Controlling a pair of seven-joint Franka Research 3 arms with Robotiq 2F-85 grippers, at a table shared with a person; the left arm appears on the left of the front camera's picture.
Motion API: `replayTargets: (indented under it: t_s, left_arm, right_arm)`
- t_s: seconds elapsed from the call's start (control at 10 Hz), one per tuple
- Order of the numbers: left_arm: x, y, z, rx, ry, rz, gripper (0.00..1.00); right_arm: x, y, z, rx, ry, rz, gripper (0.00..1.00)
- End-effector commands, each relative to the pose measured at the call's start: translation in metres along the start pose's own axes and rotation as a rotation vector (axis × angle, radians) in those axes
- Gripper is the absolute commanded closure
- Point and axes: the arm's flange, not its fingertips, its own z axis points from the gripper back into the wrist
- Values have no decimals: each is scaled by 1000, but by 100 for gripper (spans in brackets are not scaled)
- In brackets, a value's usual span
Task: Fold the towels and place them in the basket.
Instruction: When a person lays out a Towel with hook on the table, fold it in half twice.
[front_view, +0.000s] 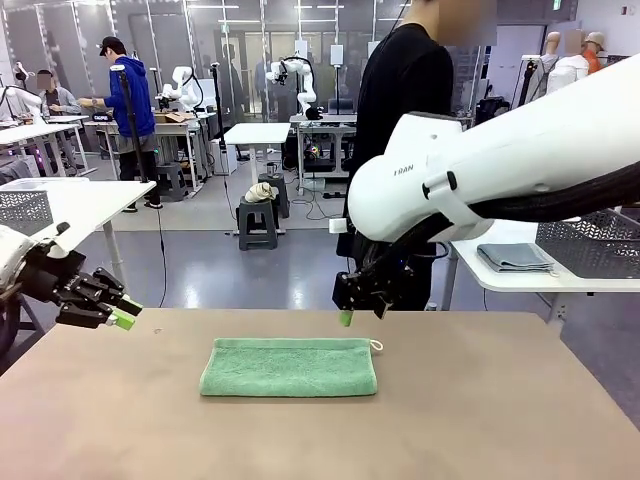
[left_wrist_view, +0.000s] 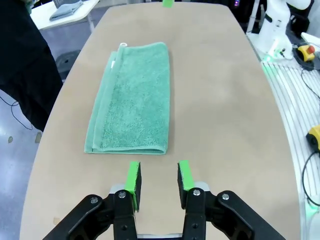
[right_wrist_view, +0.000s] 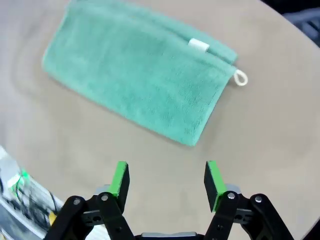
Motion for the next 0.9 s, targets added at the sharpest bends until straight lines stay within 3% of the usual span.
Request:
replayTargets:
  t_s: [0.0,0.5,0.8]
  left_arm:
    - [3,7,-9,-13,36,64,60]
    - [1,1,-5,-7,7,25,60]
    - [1,1,-5,-7,7,25,60]
  right_arm:
    - [-5,5,-26,-41,-107,-172,24]
    - [15,-23,-84,-134,-67,-318,24]
    - [31,-44,-115,-112,-16,-407,24]
